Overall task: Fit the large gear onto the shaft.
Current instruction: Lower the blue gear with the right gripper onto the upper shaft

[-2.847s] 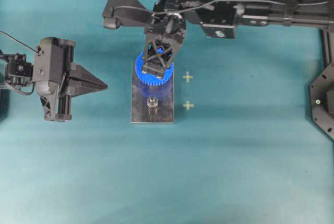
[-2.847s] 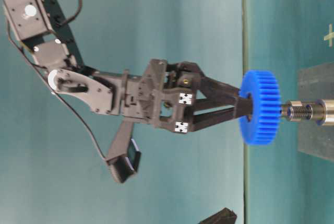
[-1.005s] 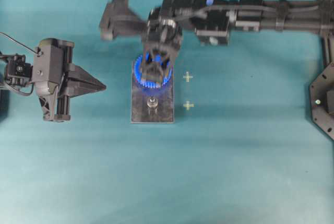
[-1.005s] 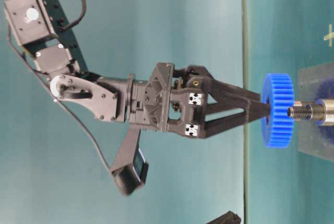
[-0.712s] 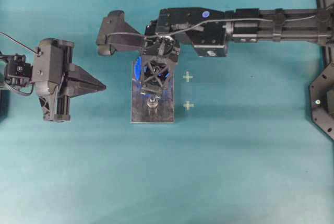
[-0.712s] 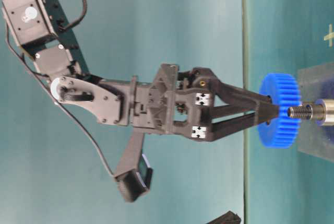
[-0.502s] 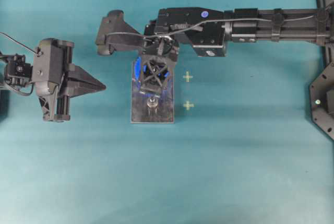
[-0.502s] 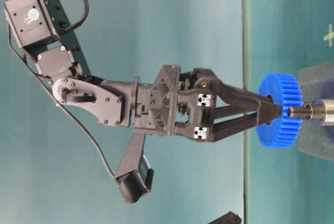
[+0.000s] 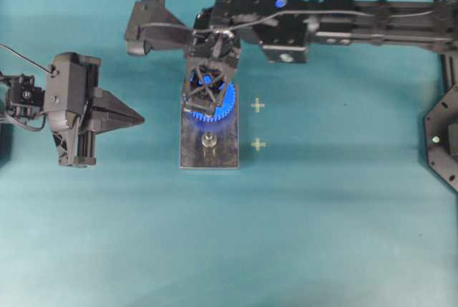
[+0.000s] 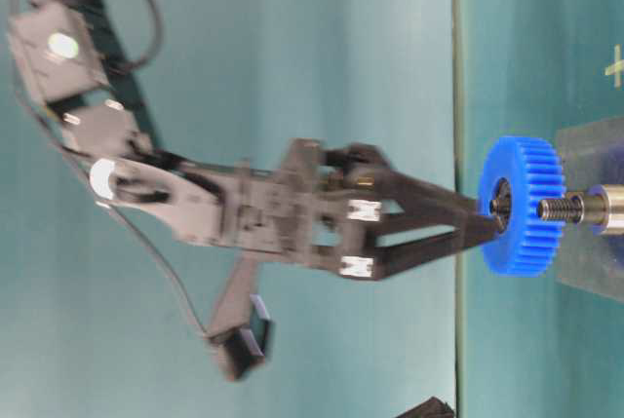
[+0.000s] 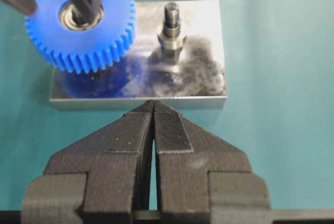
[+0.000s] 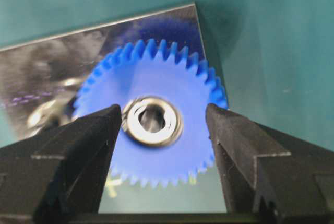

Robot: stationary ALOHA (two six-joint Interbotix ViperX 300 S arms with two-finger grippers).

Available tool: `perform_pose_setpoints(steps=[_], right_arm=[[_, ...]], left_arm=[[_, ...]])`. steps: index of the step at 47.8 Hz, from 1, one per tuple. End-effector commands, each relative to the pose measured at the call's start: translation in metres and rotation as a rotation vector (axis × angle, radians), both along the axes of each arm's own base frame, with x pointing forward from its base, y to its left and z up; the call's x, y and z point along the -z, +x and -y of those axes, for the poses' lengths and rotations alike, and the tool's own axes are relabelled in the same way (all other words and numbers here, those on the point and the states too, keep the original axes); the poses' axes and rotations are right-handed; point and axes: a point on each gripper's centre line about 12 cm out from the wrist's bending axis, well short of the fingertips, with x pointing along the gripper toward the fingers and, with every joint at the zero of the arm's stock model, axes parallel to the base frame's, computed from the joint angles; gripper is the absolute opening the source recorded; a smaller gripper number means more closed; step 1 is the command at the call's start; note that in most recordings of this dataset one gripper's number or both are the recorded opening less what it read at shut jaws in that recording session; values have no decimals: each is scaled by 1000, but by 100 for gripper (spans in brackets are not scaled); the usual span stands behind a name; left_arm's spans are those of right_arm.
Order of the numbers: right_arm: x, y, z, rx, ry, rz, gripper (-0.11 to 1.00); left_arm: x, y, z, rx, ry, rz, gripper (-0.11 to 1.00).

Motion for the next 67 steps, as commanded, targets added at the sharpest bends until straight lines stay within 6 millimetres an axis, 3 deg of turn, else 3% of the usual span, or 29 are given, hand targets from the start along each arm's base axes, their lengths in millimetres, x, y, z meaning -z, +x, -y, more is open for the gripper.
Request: perform_pose_setpoints(steps=[1,8,17,31,38,55,67], right_arm=[[-14,4,10,11,-13,51,71],[-14,6,19,24,-18,82,71],[-25,4,15,19,-7,69,71],[-77,-13,2,5,-10,106,71],[-92,-32,-2,-6,-14,114,71],[-70,-82,-17,-35,-45,198,70],[-76,-109,-21,-24,-85,353,70]], left_arm=[[-7,2,0,2,0,31,0],[-7,2,0,2,0,29,0],[-7,2,0,2,0,31,0],[-6,1,0,1,0,28,0],[-5,0,0,-1,0,25,0],[-21,-12,-6,-19,8,95,0],[-20,-15,-6,-20,8,96,0]])
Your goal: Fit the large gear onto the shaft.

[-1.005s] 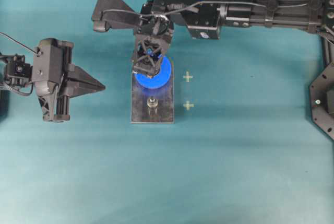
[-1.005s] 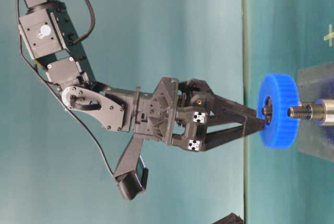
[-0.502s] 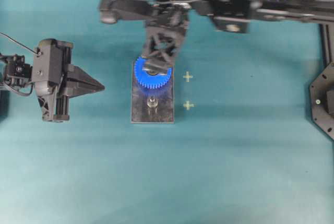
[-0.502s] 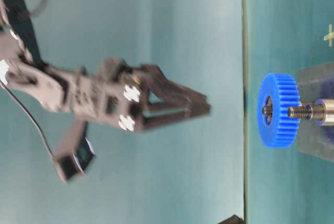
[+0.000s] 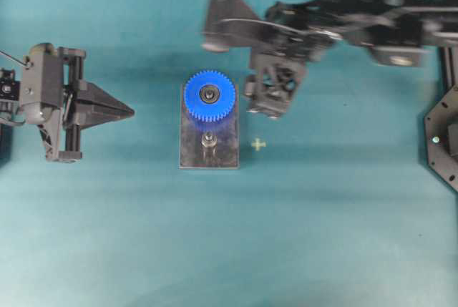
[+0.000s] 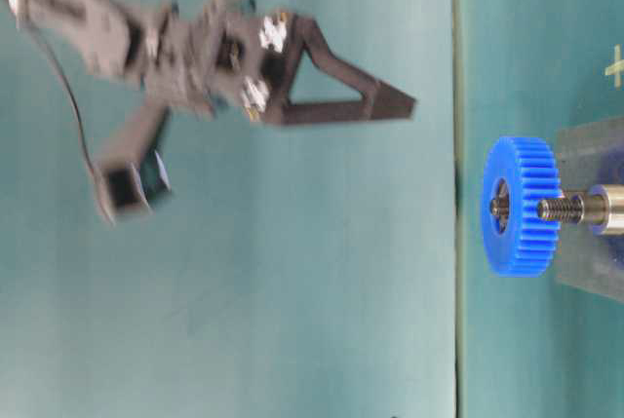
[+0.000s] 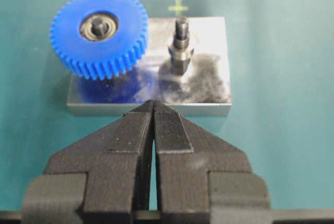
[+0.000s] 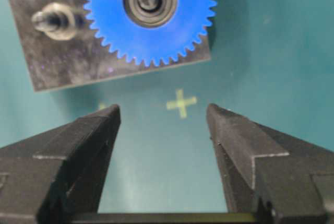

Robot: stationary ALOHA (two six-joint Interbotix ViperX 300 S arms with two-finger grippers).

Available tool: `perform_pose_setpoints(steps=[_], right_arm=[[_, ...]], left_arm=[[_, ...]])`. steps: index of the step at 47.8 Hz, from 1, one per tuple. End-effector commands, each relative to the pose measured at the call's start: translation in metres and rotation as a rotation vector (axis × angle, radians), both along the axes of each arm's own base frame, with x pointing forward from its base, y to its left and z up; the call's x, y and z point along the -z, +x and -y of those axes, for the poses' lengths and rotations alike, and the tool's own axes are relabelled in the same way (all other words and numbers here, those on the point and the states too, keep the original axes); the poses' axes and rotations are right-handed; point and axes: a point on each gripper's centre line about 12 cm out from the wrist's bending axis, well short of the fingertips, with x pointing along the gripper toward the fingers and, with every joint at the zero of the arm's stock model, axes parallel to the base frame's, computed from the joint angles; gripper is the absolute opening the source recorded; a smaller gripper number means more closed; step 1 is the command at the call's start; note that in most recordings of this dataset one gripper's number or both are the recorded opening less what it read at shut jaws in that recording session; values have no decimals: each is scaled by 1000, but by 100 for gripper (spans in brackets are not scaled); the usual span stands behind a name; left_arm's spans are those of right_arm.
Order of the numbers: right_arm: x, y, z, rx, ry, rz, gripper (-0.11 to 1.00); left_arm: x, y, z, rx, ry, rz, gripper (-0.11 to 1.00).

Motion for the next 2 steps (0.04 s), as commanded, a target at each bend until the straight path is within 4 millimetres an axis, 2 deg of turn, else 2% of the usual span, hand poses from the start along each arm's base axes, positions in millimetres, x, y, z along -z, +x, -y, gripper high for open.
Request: perform_pose_setpoints(steps=[1,2], right_arm=[[-17,-10,-3,-8,-20,84,71],[-17,-12,-4,-7,-22,90,71]], left_arm=[[-6,3,0,1,5,24,0],[-6,2,0,1,5,23,0]])
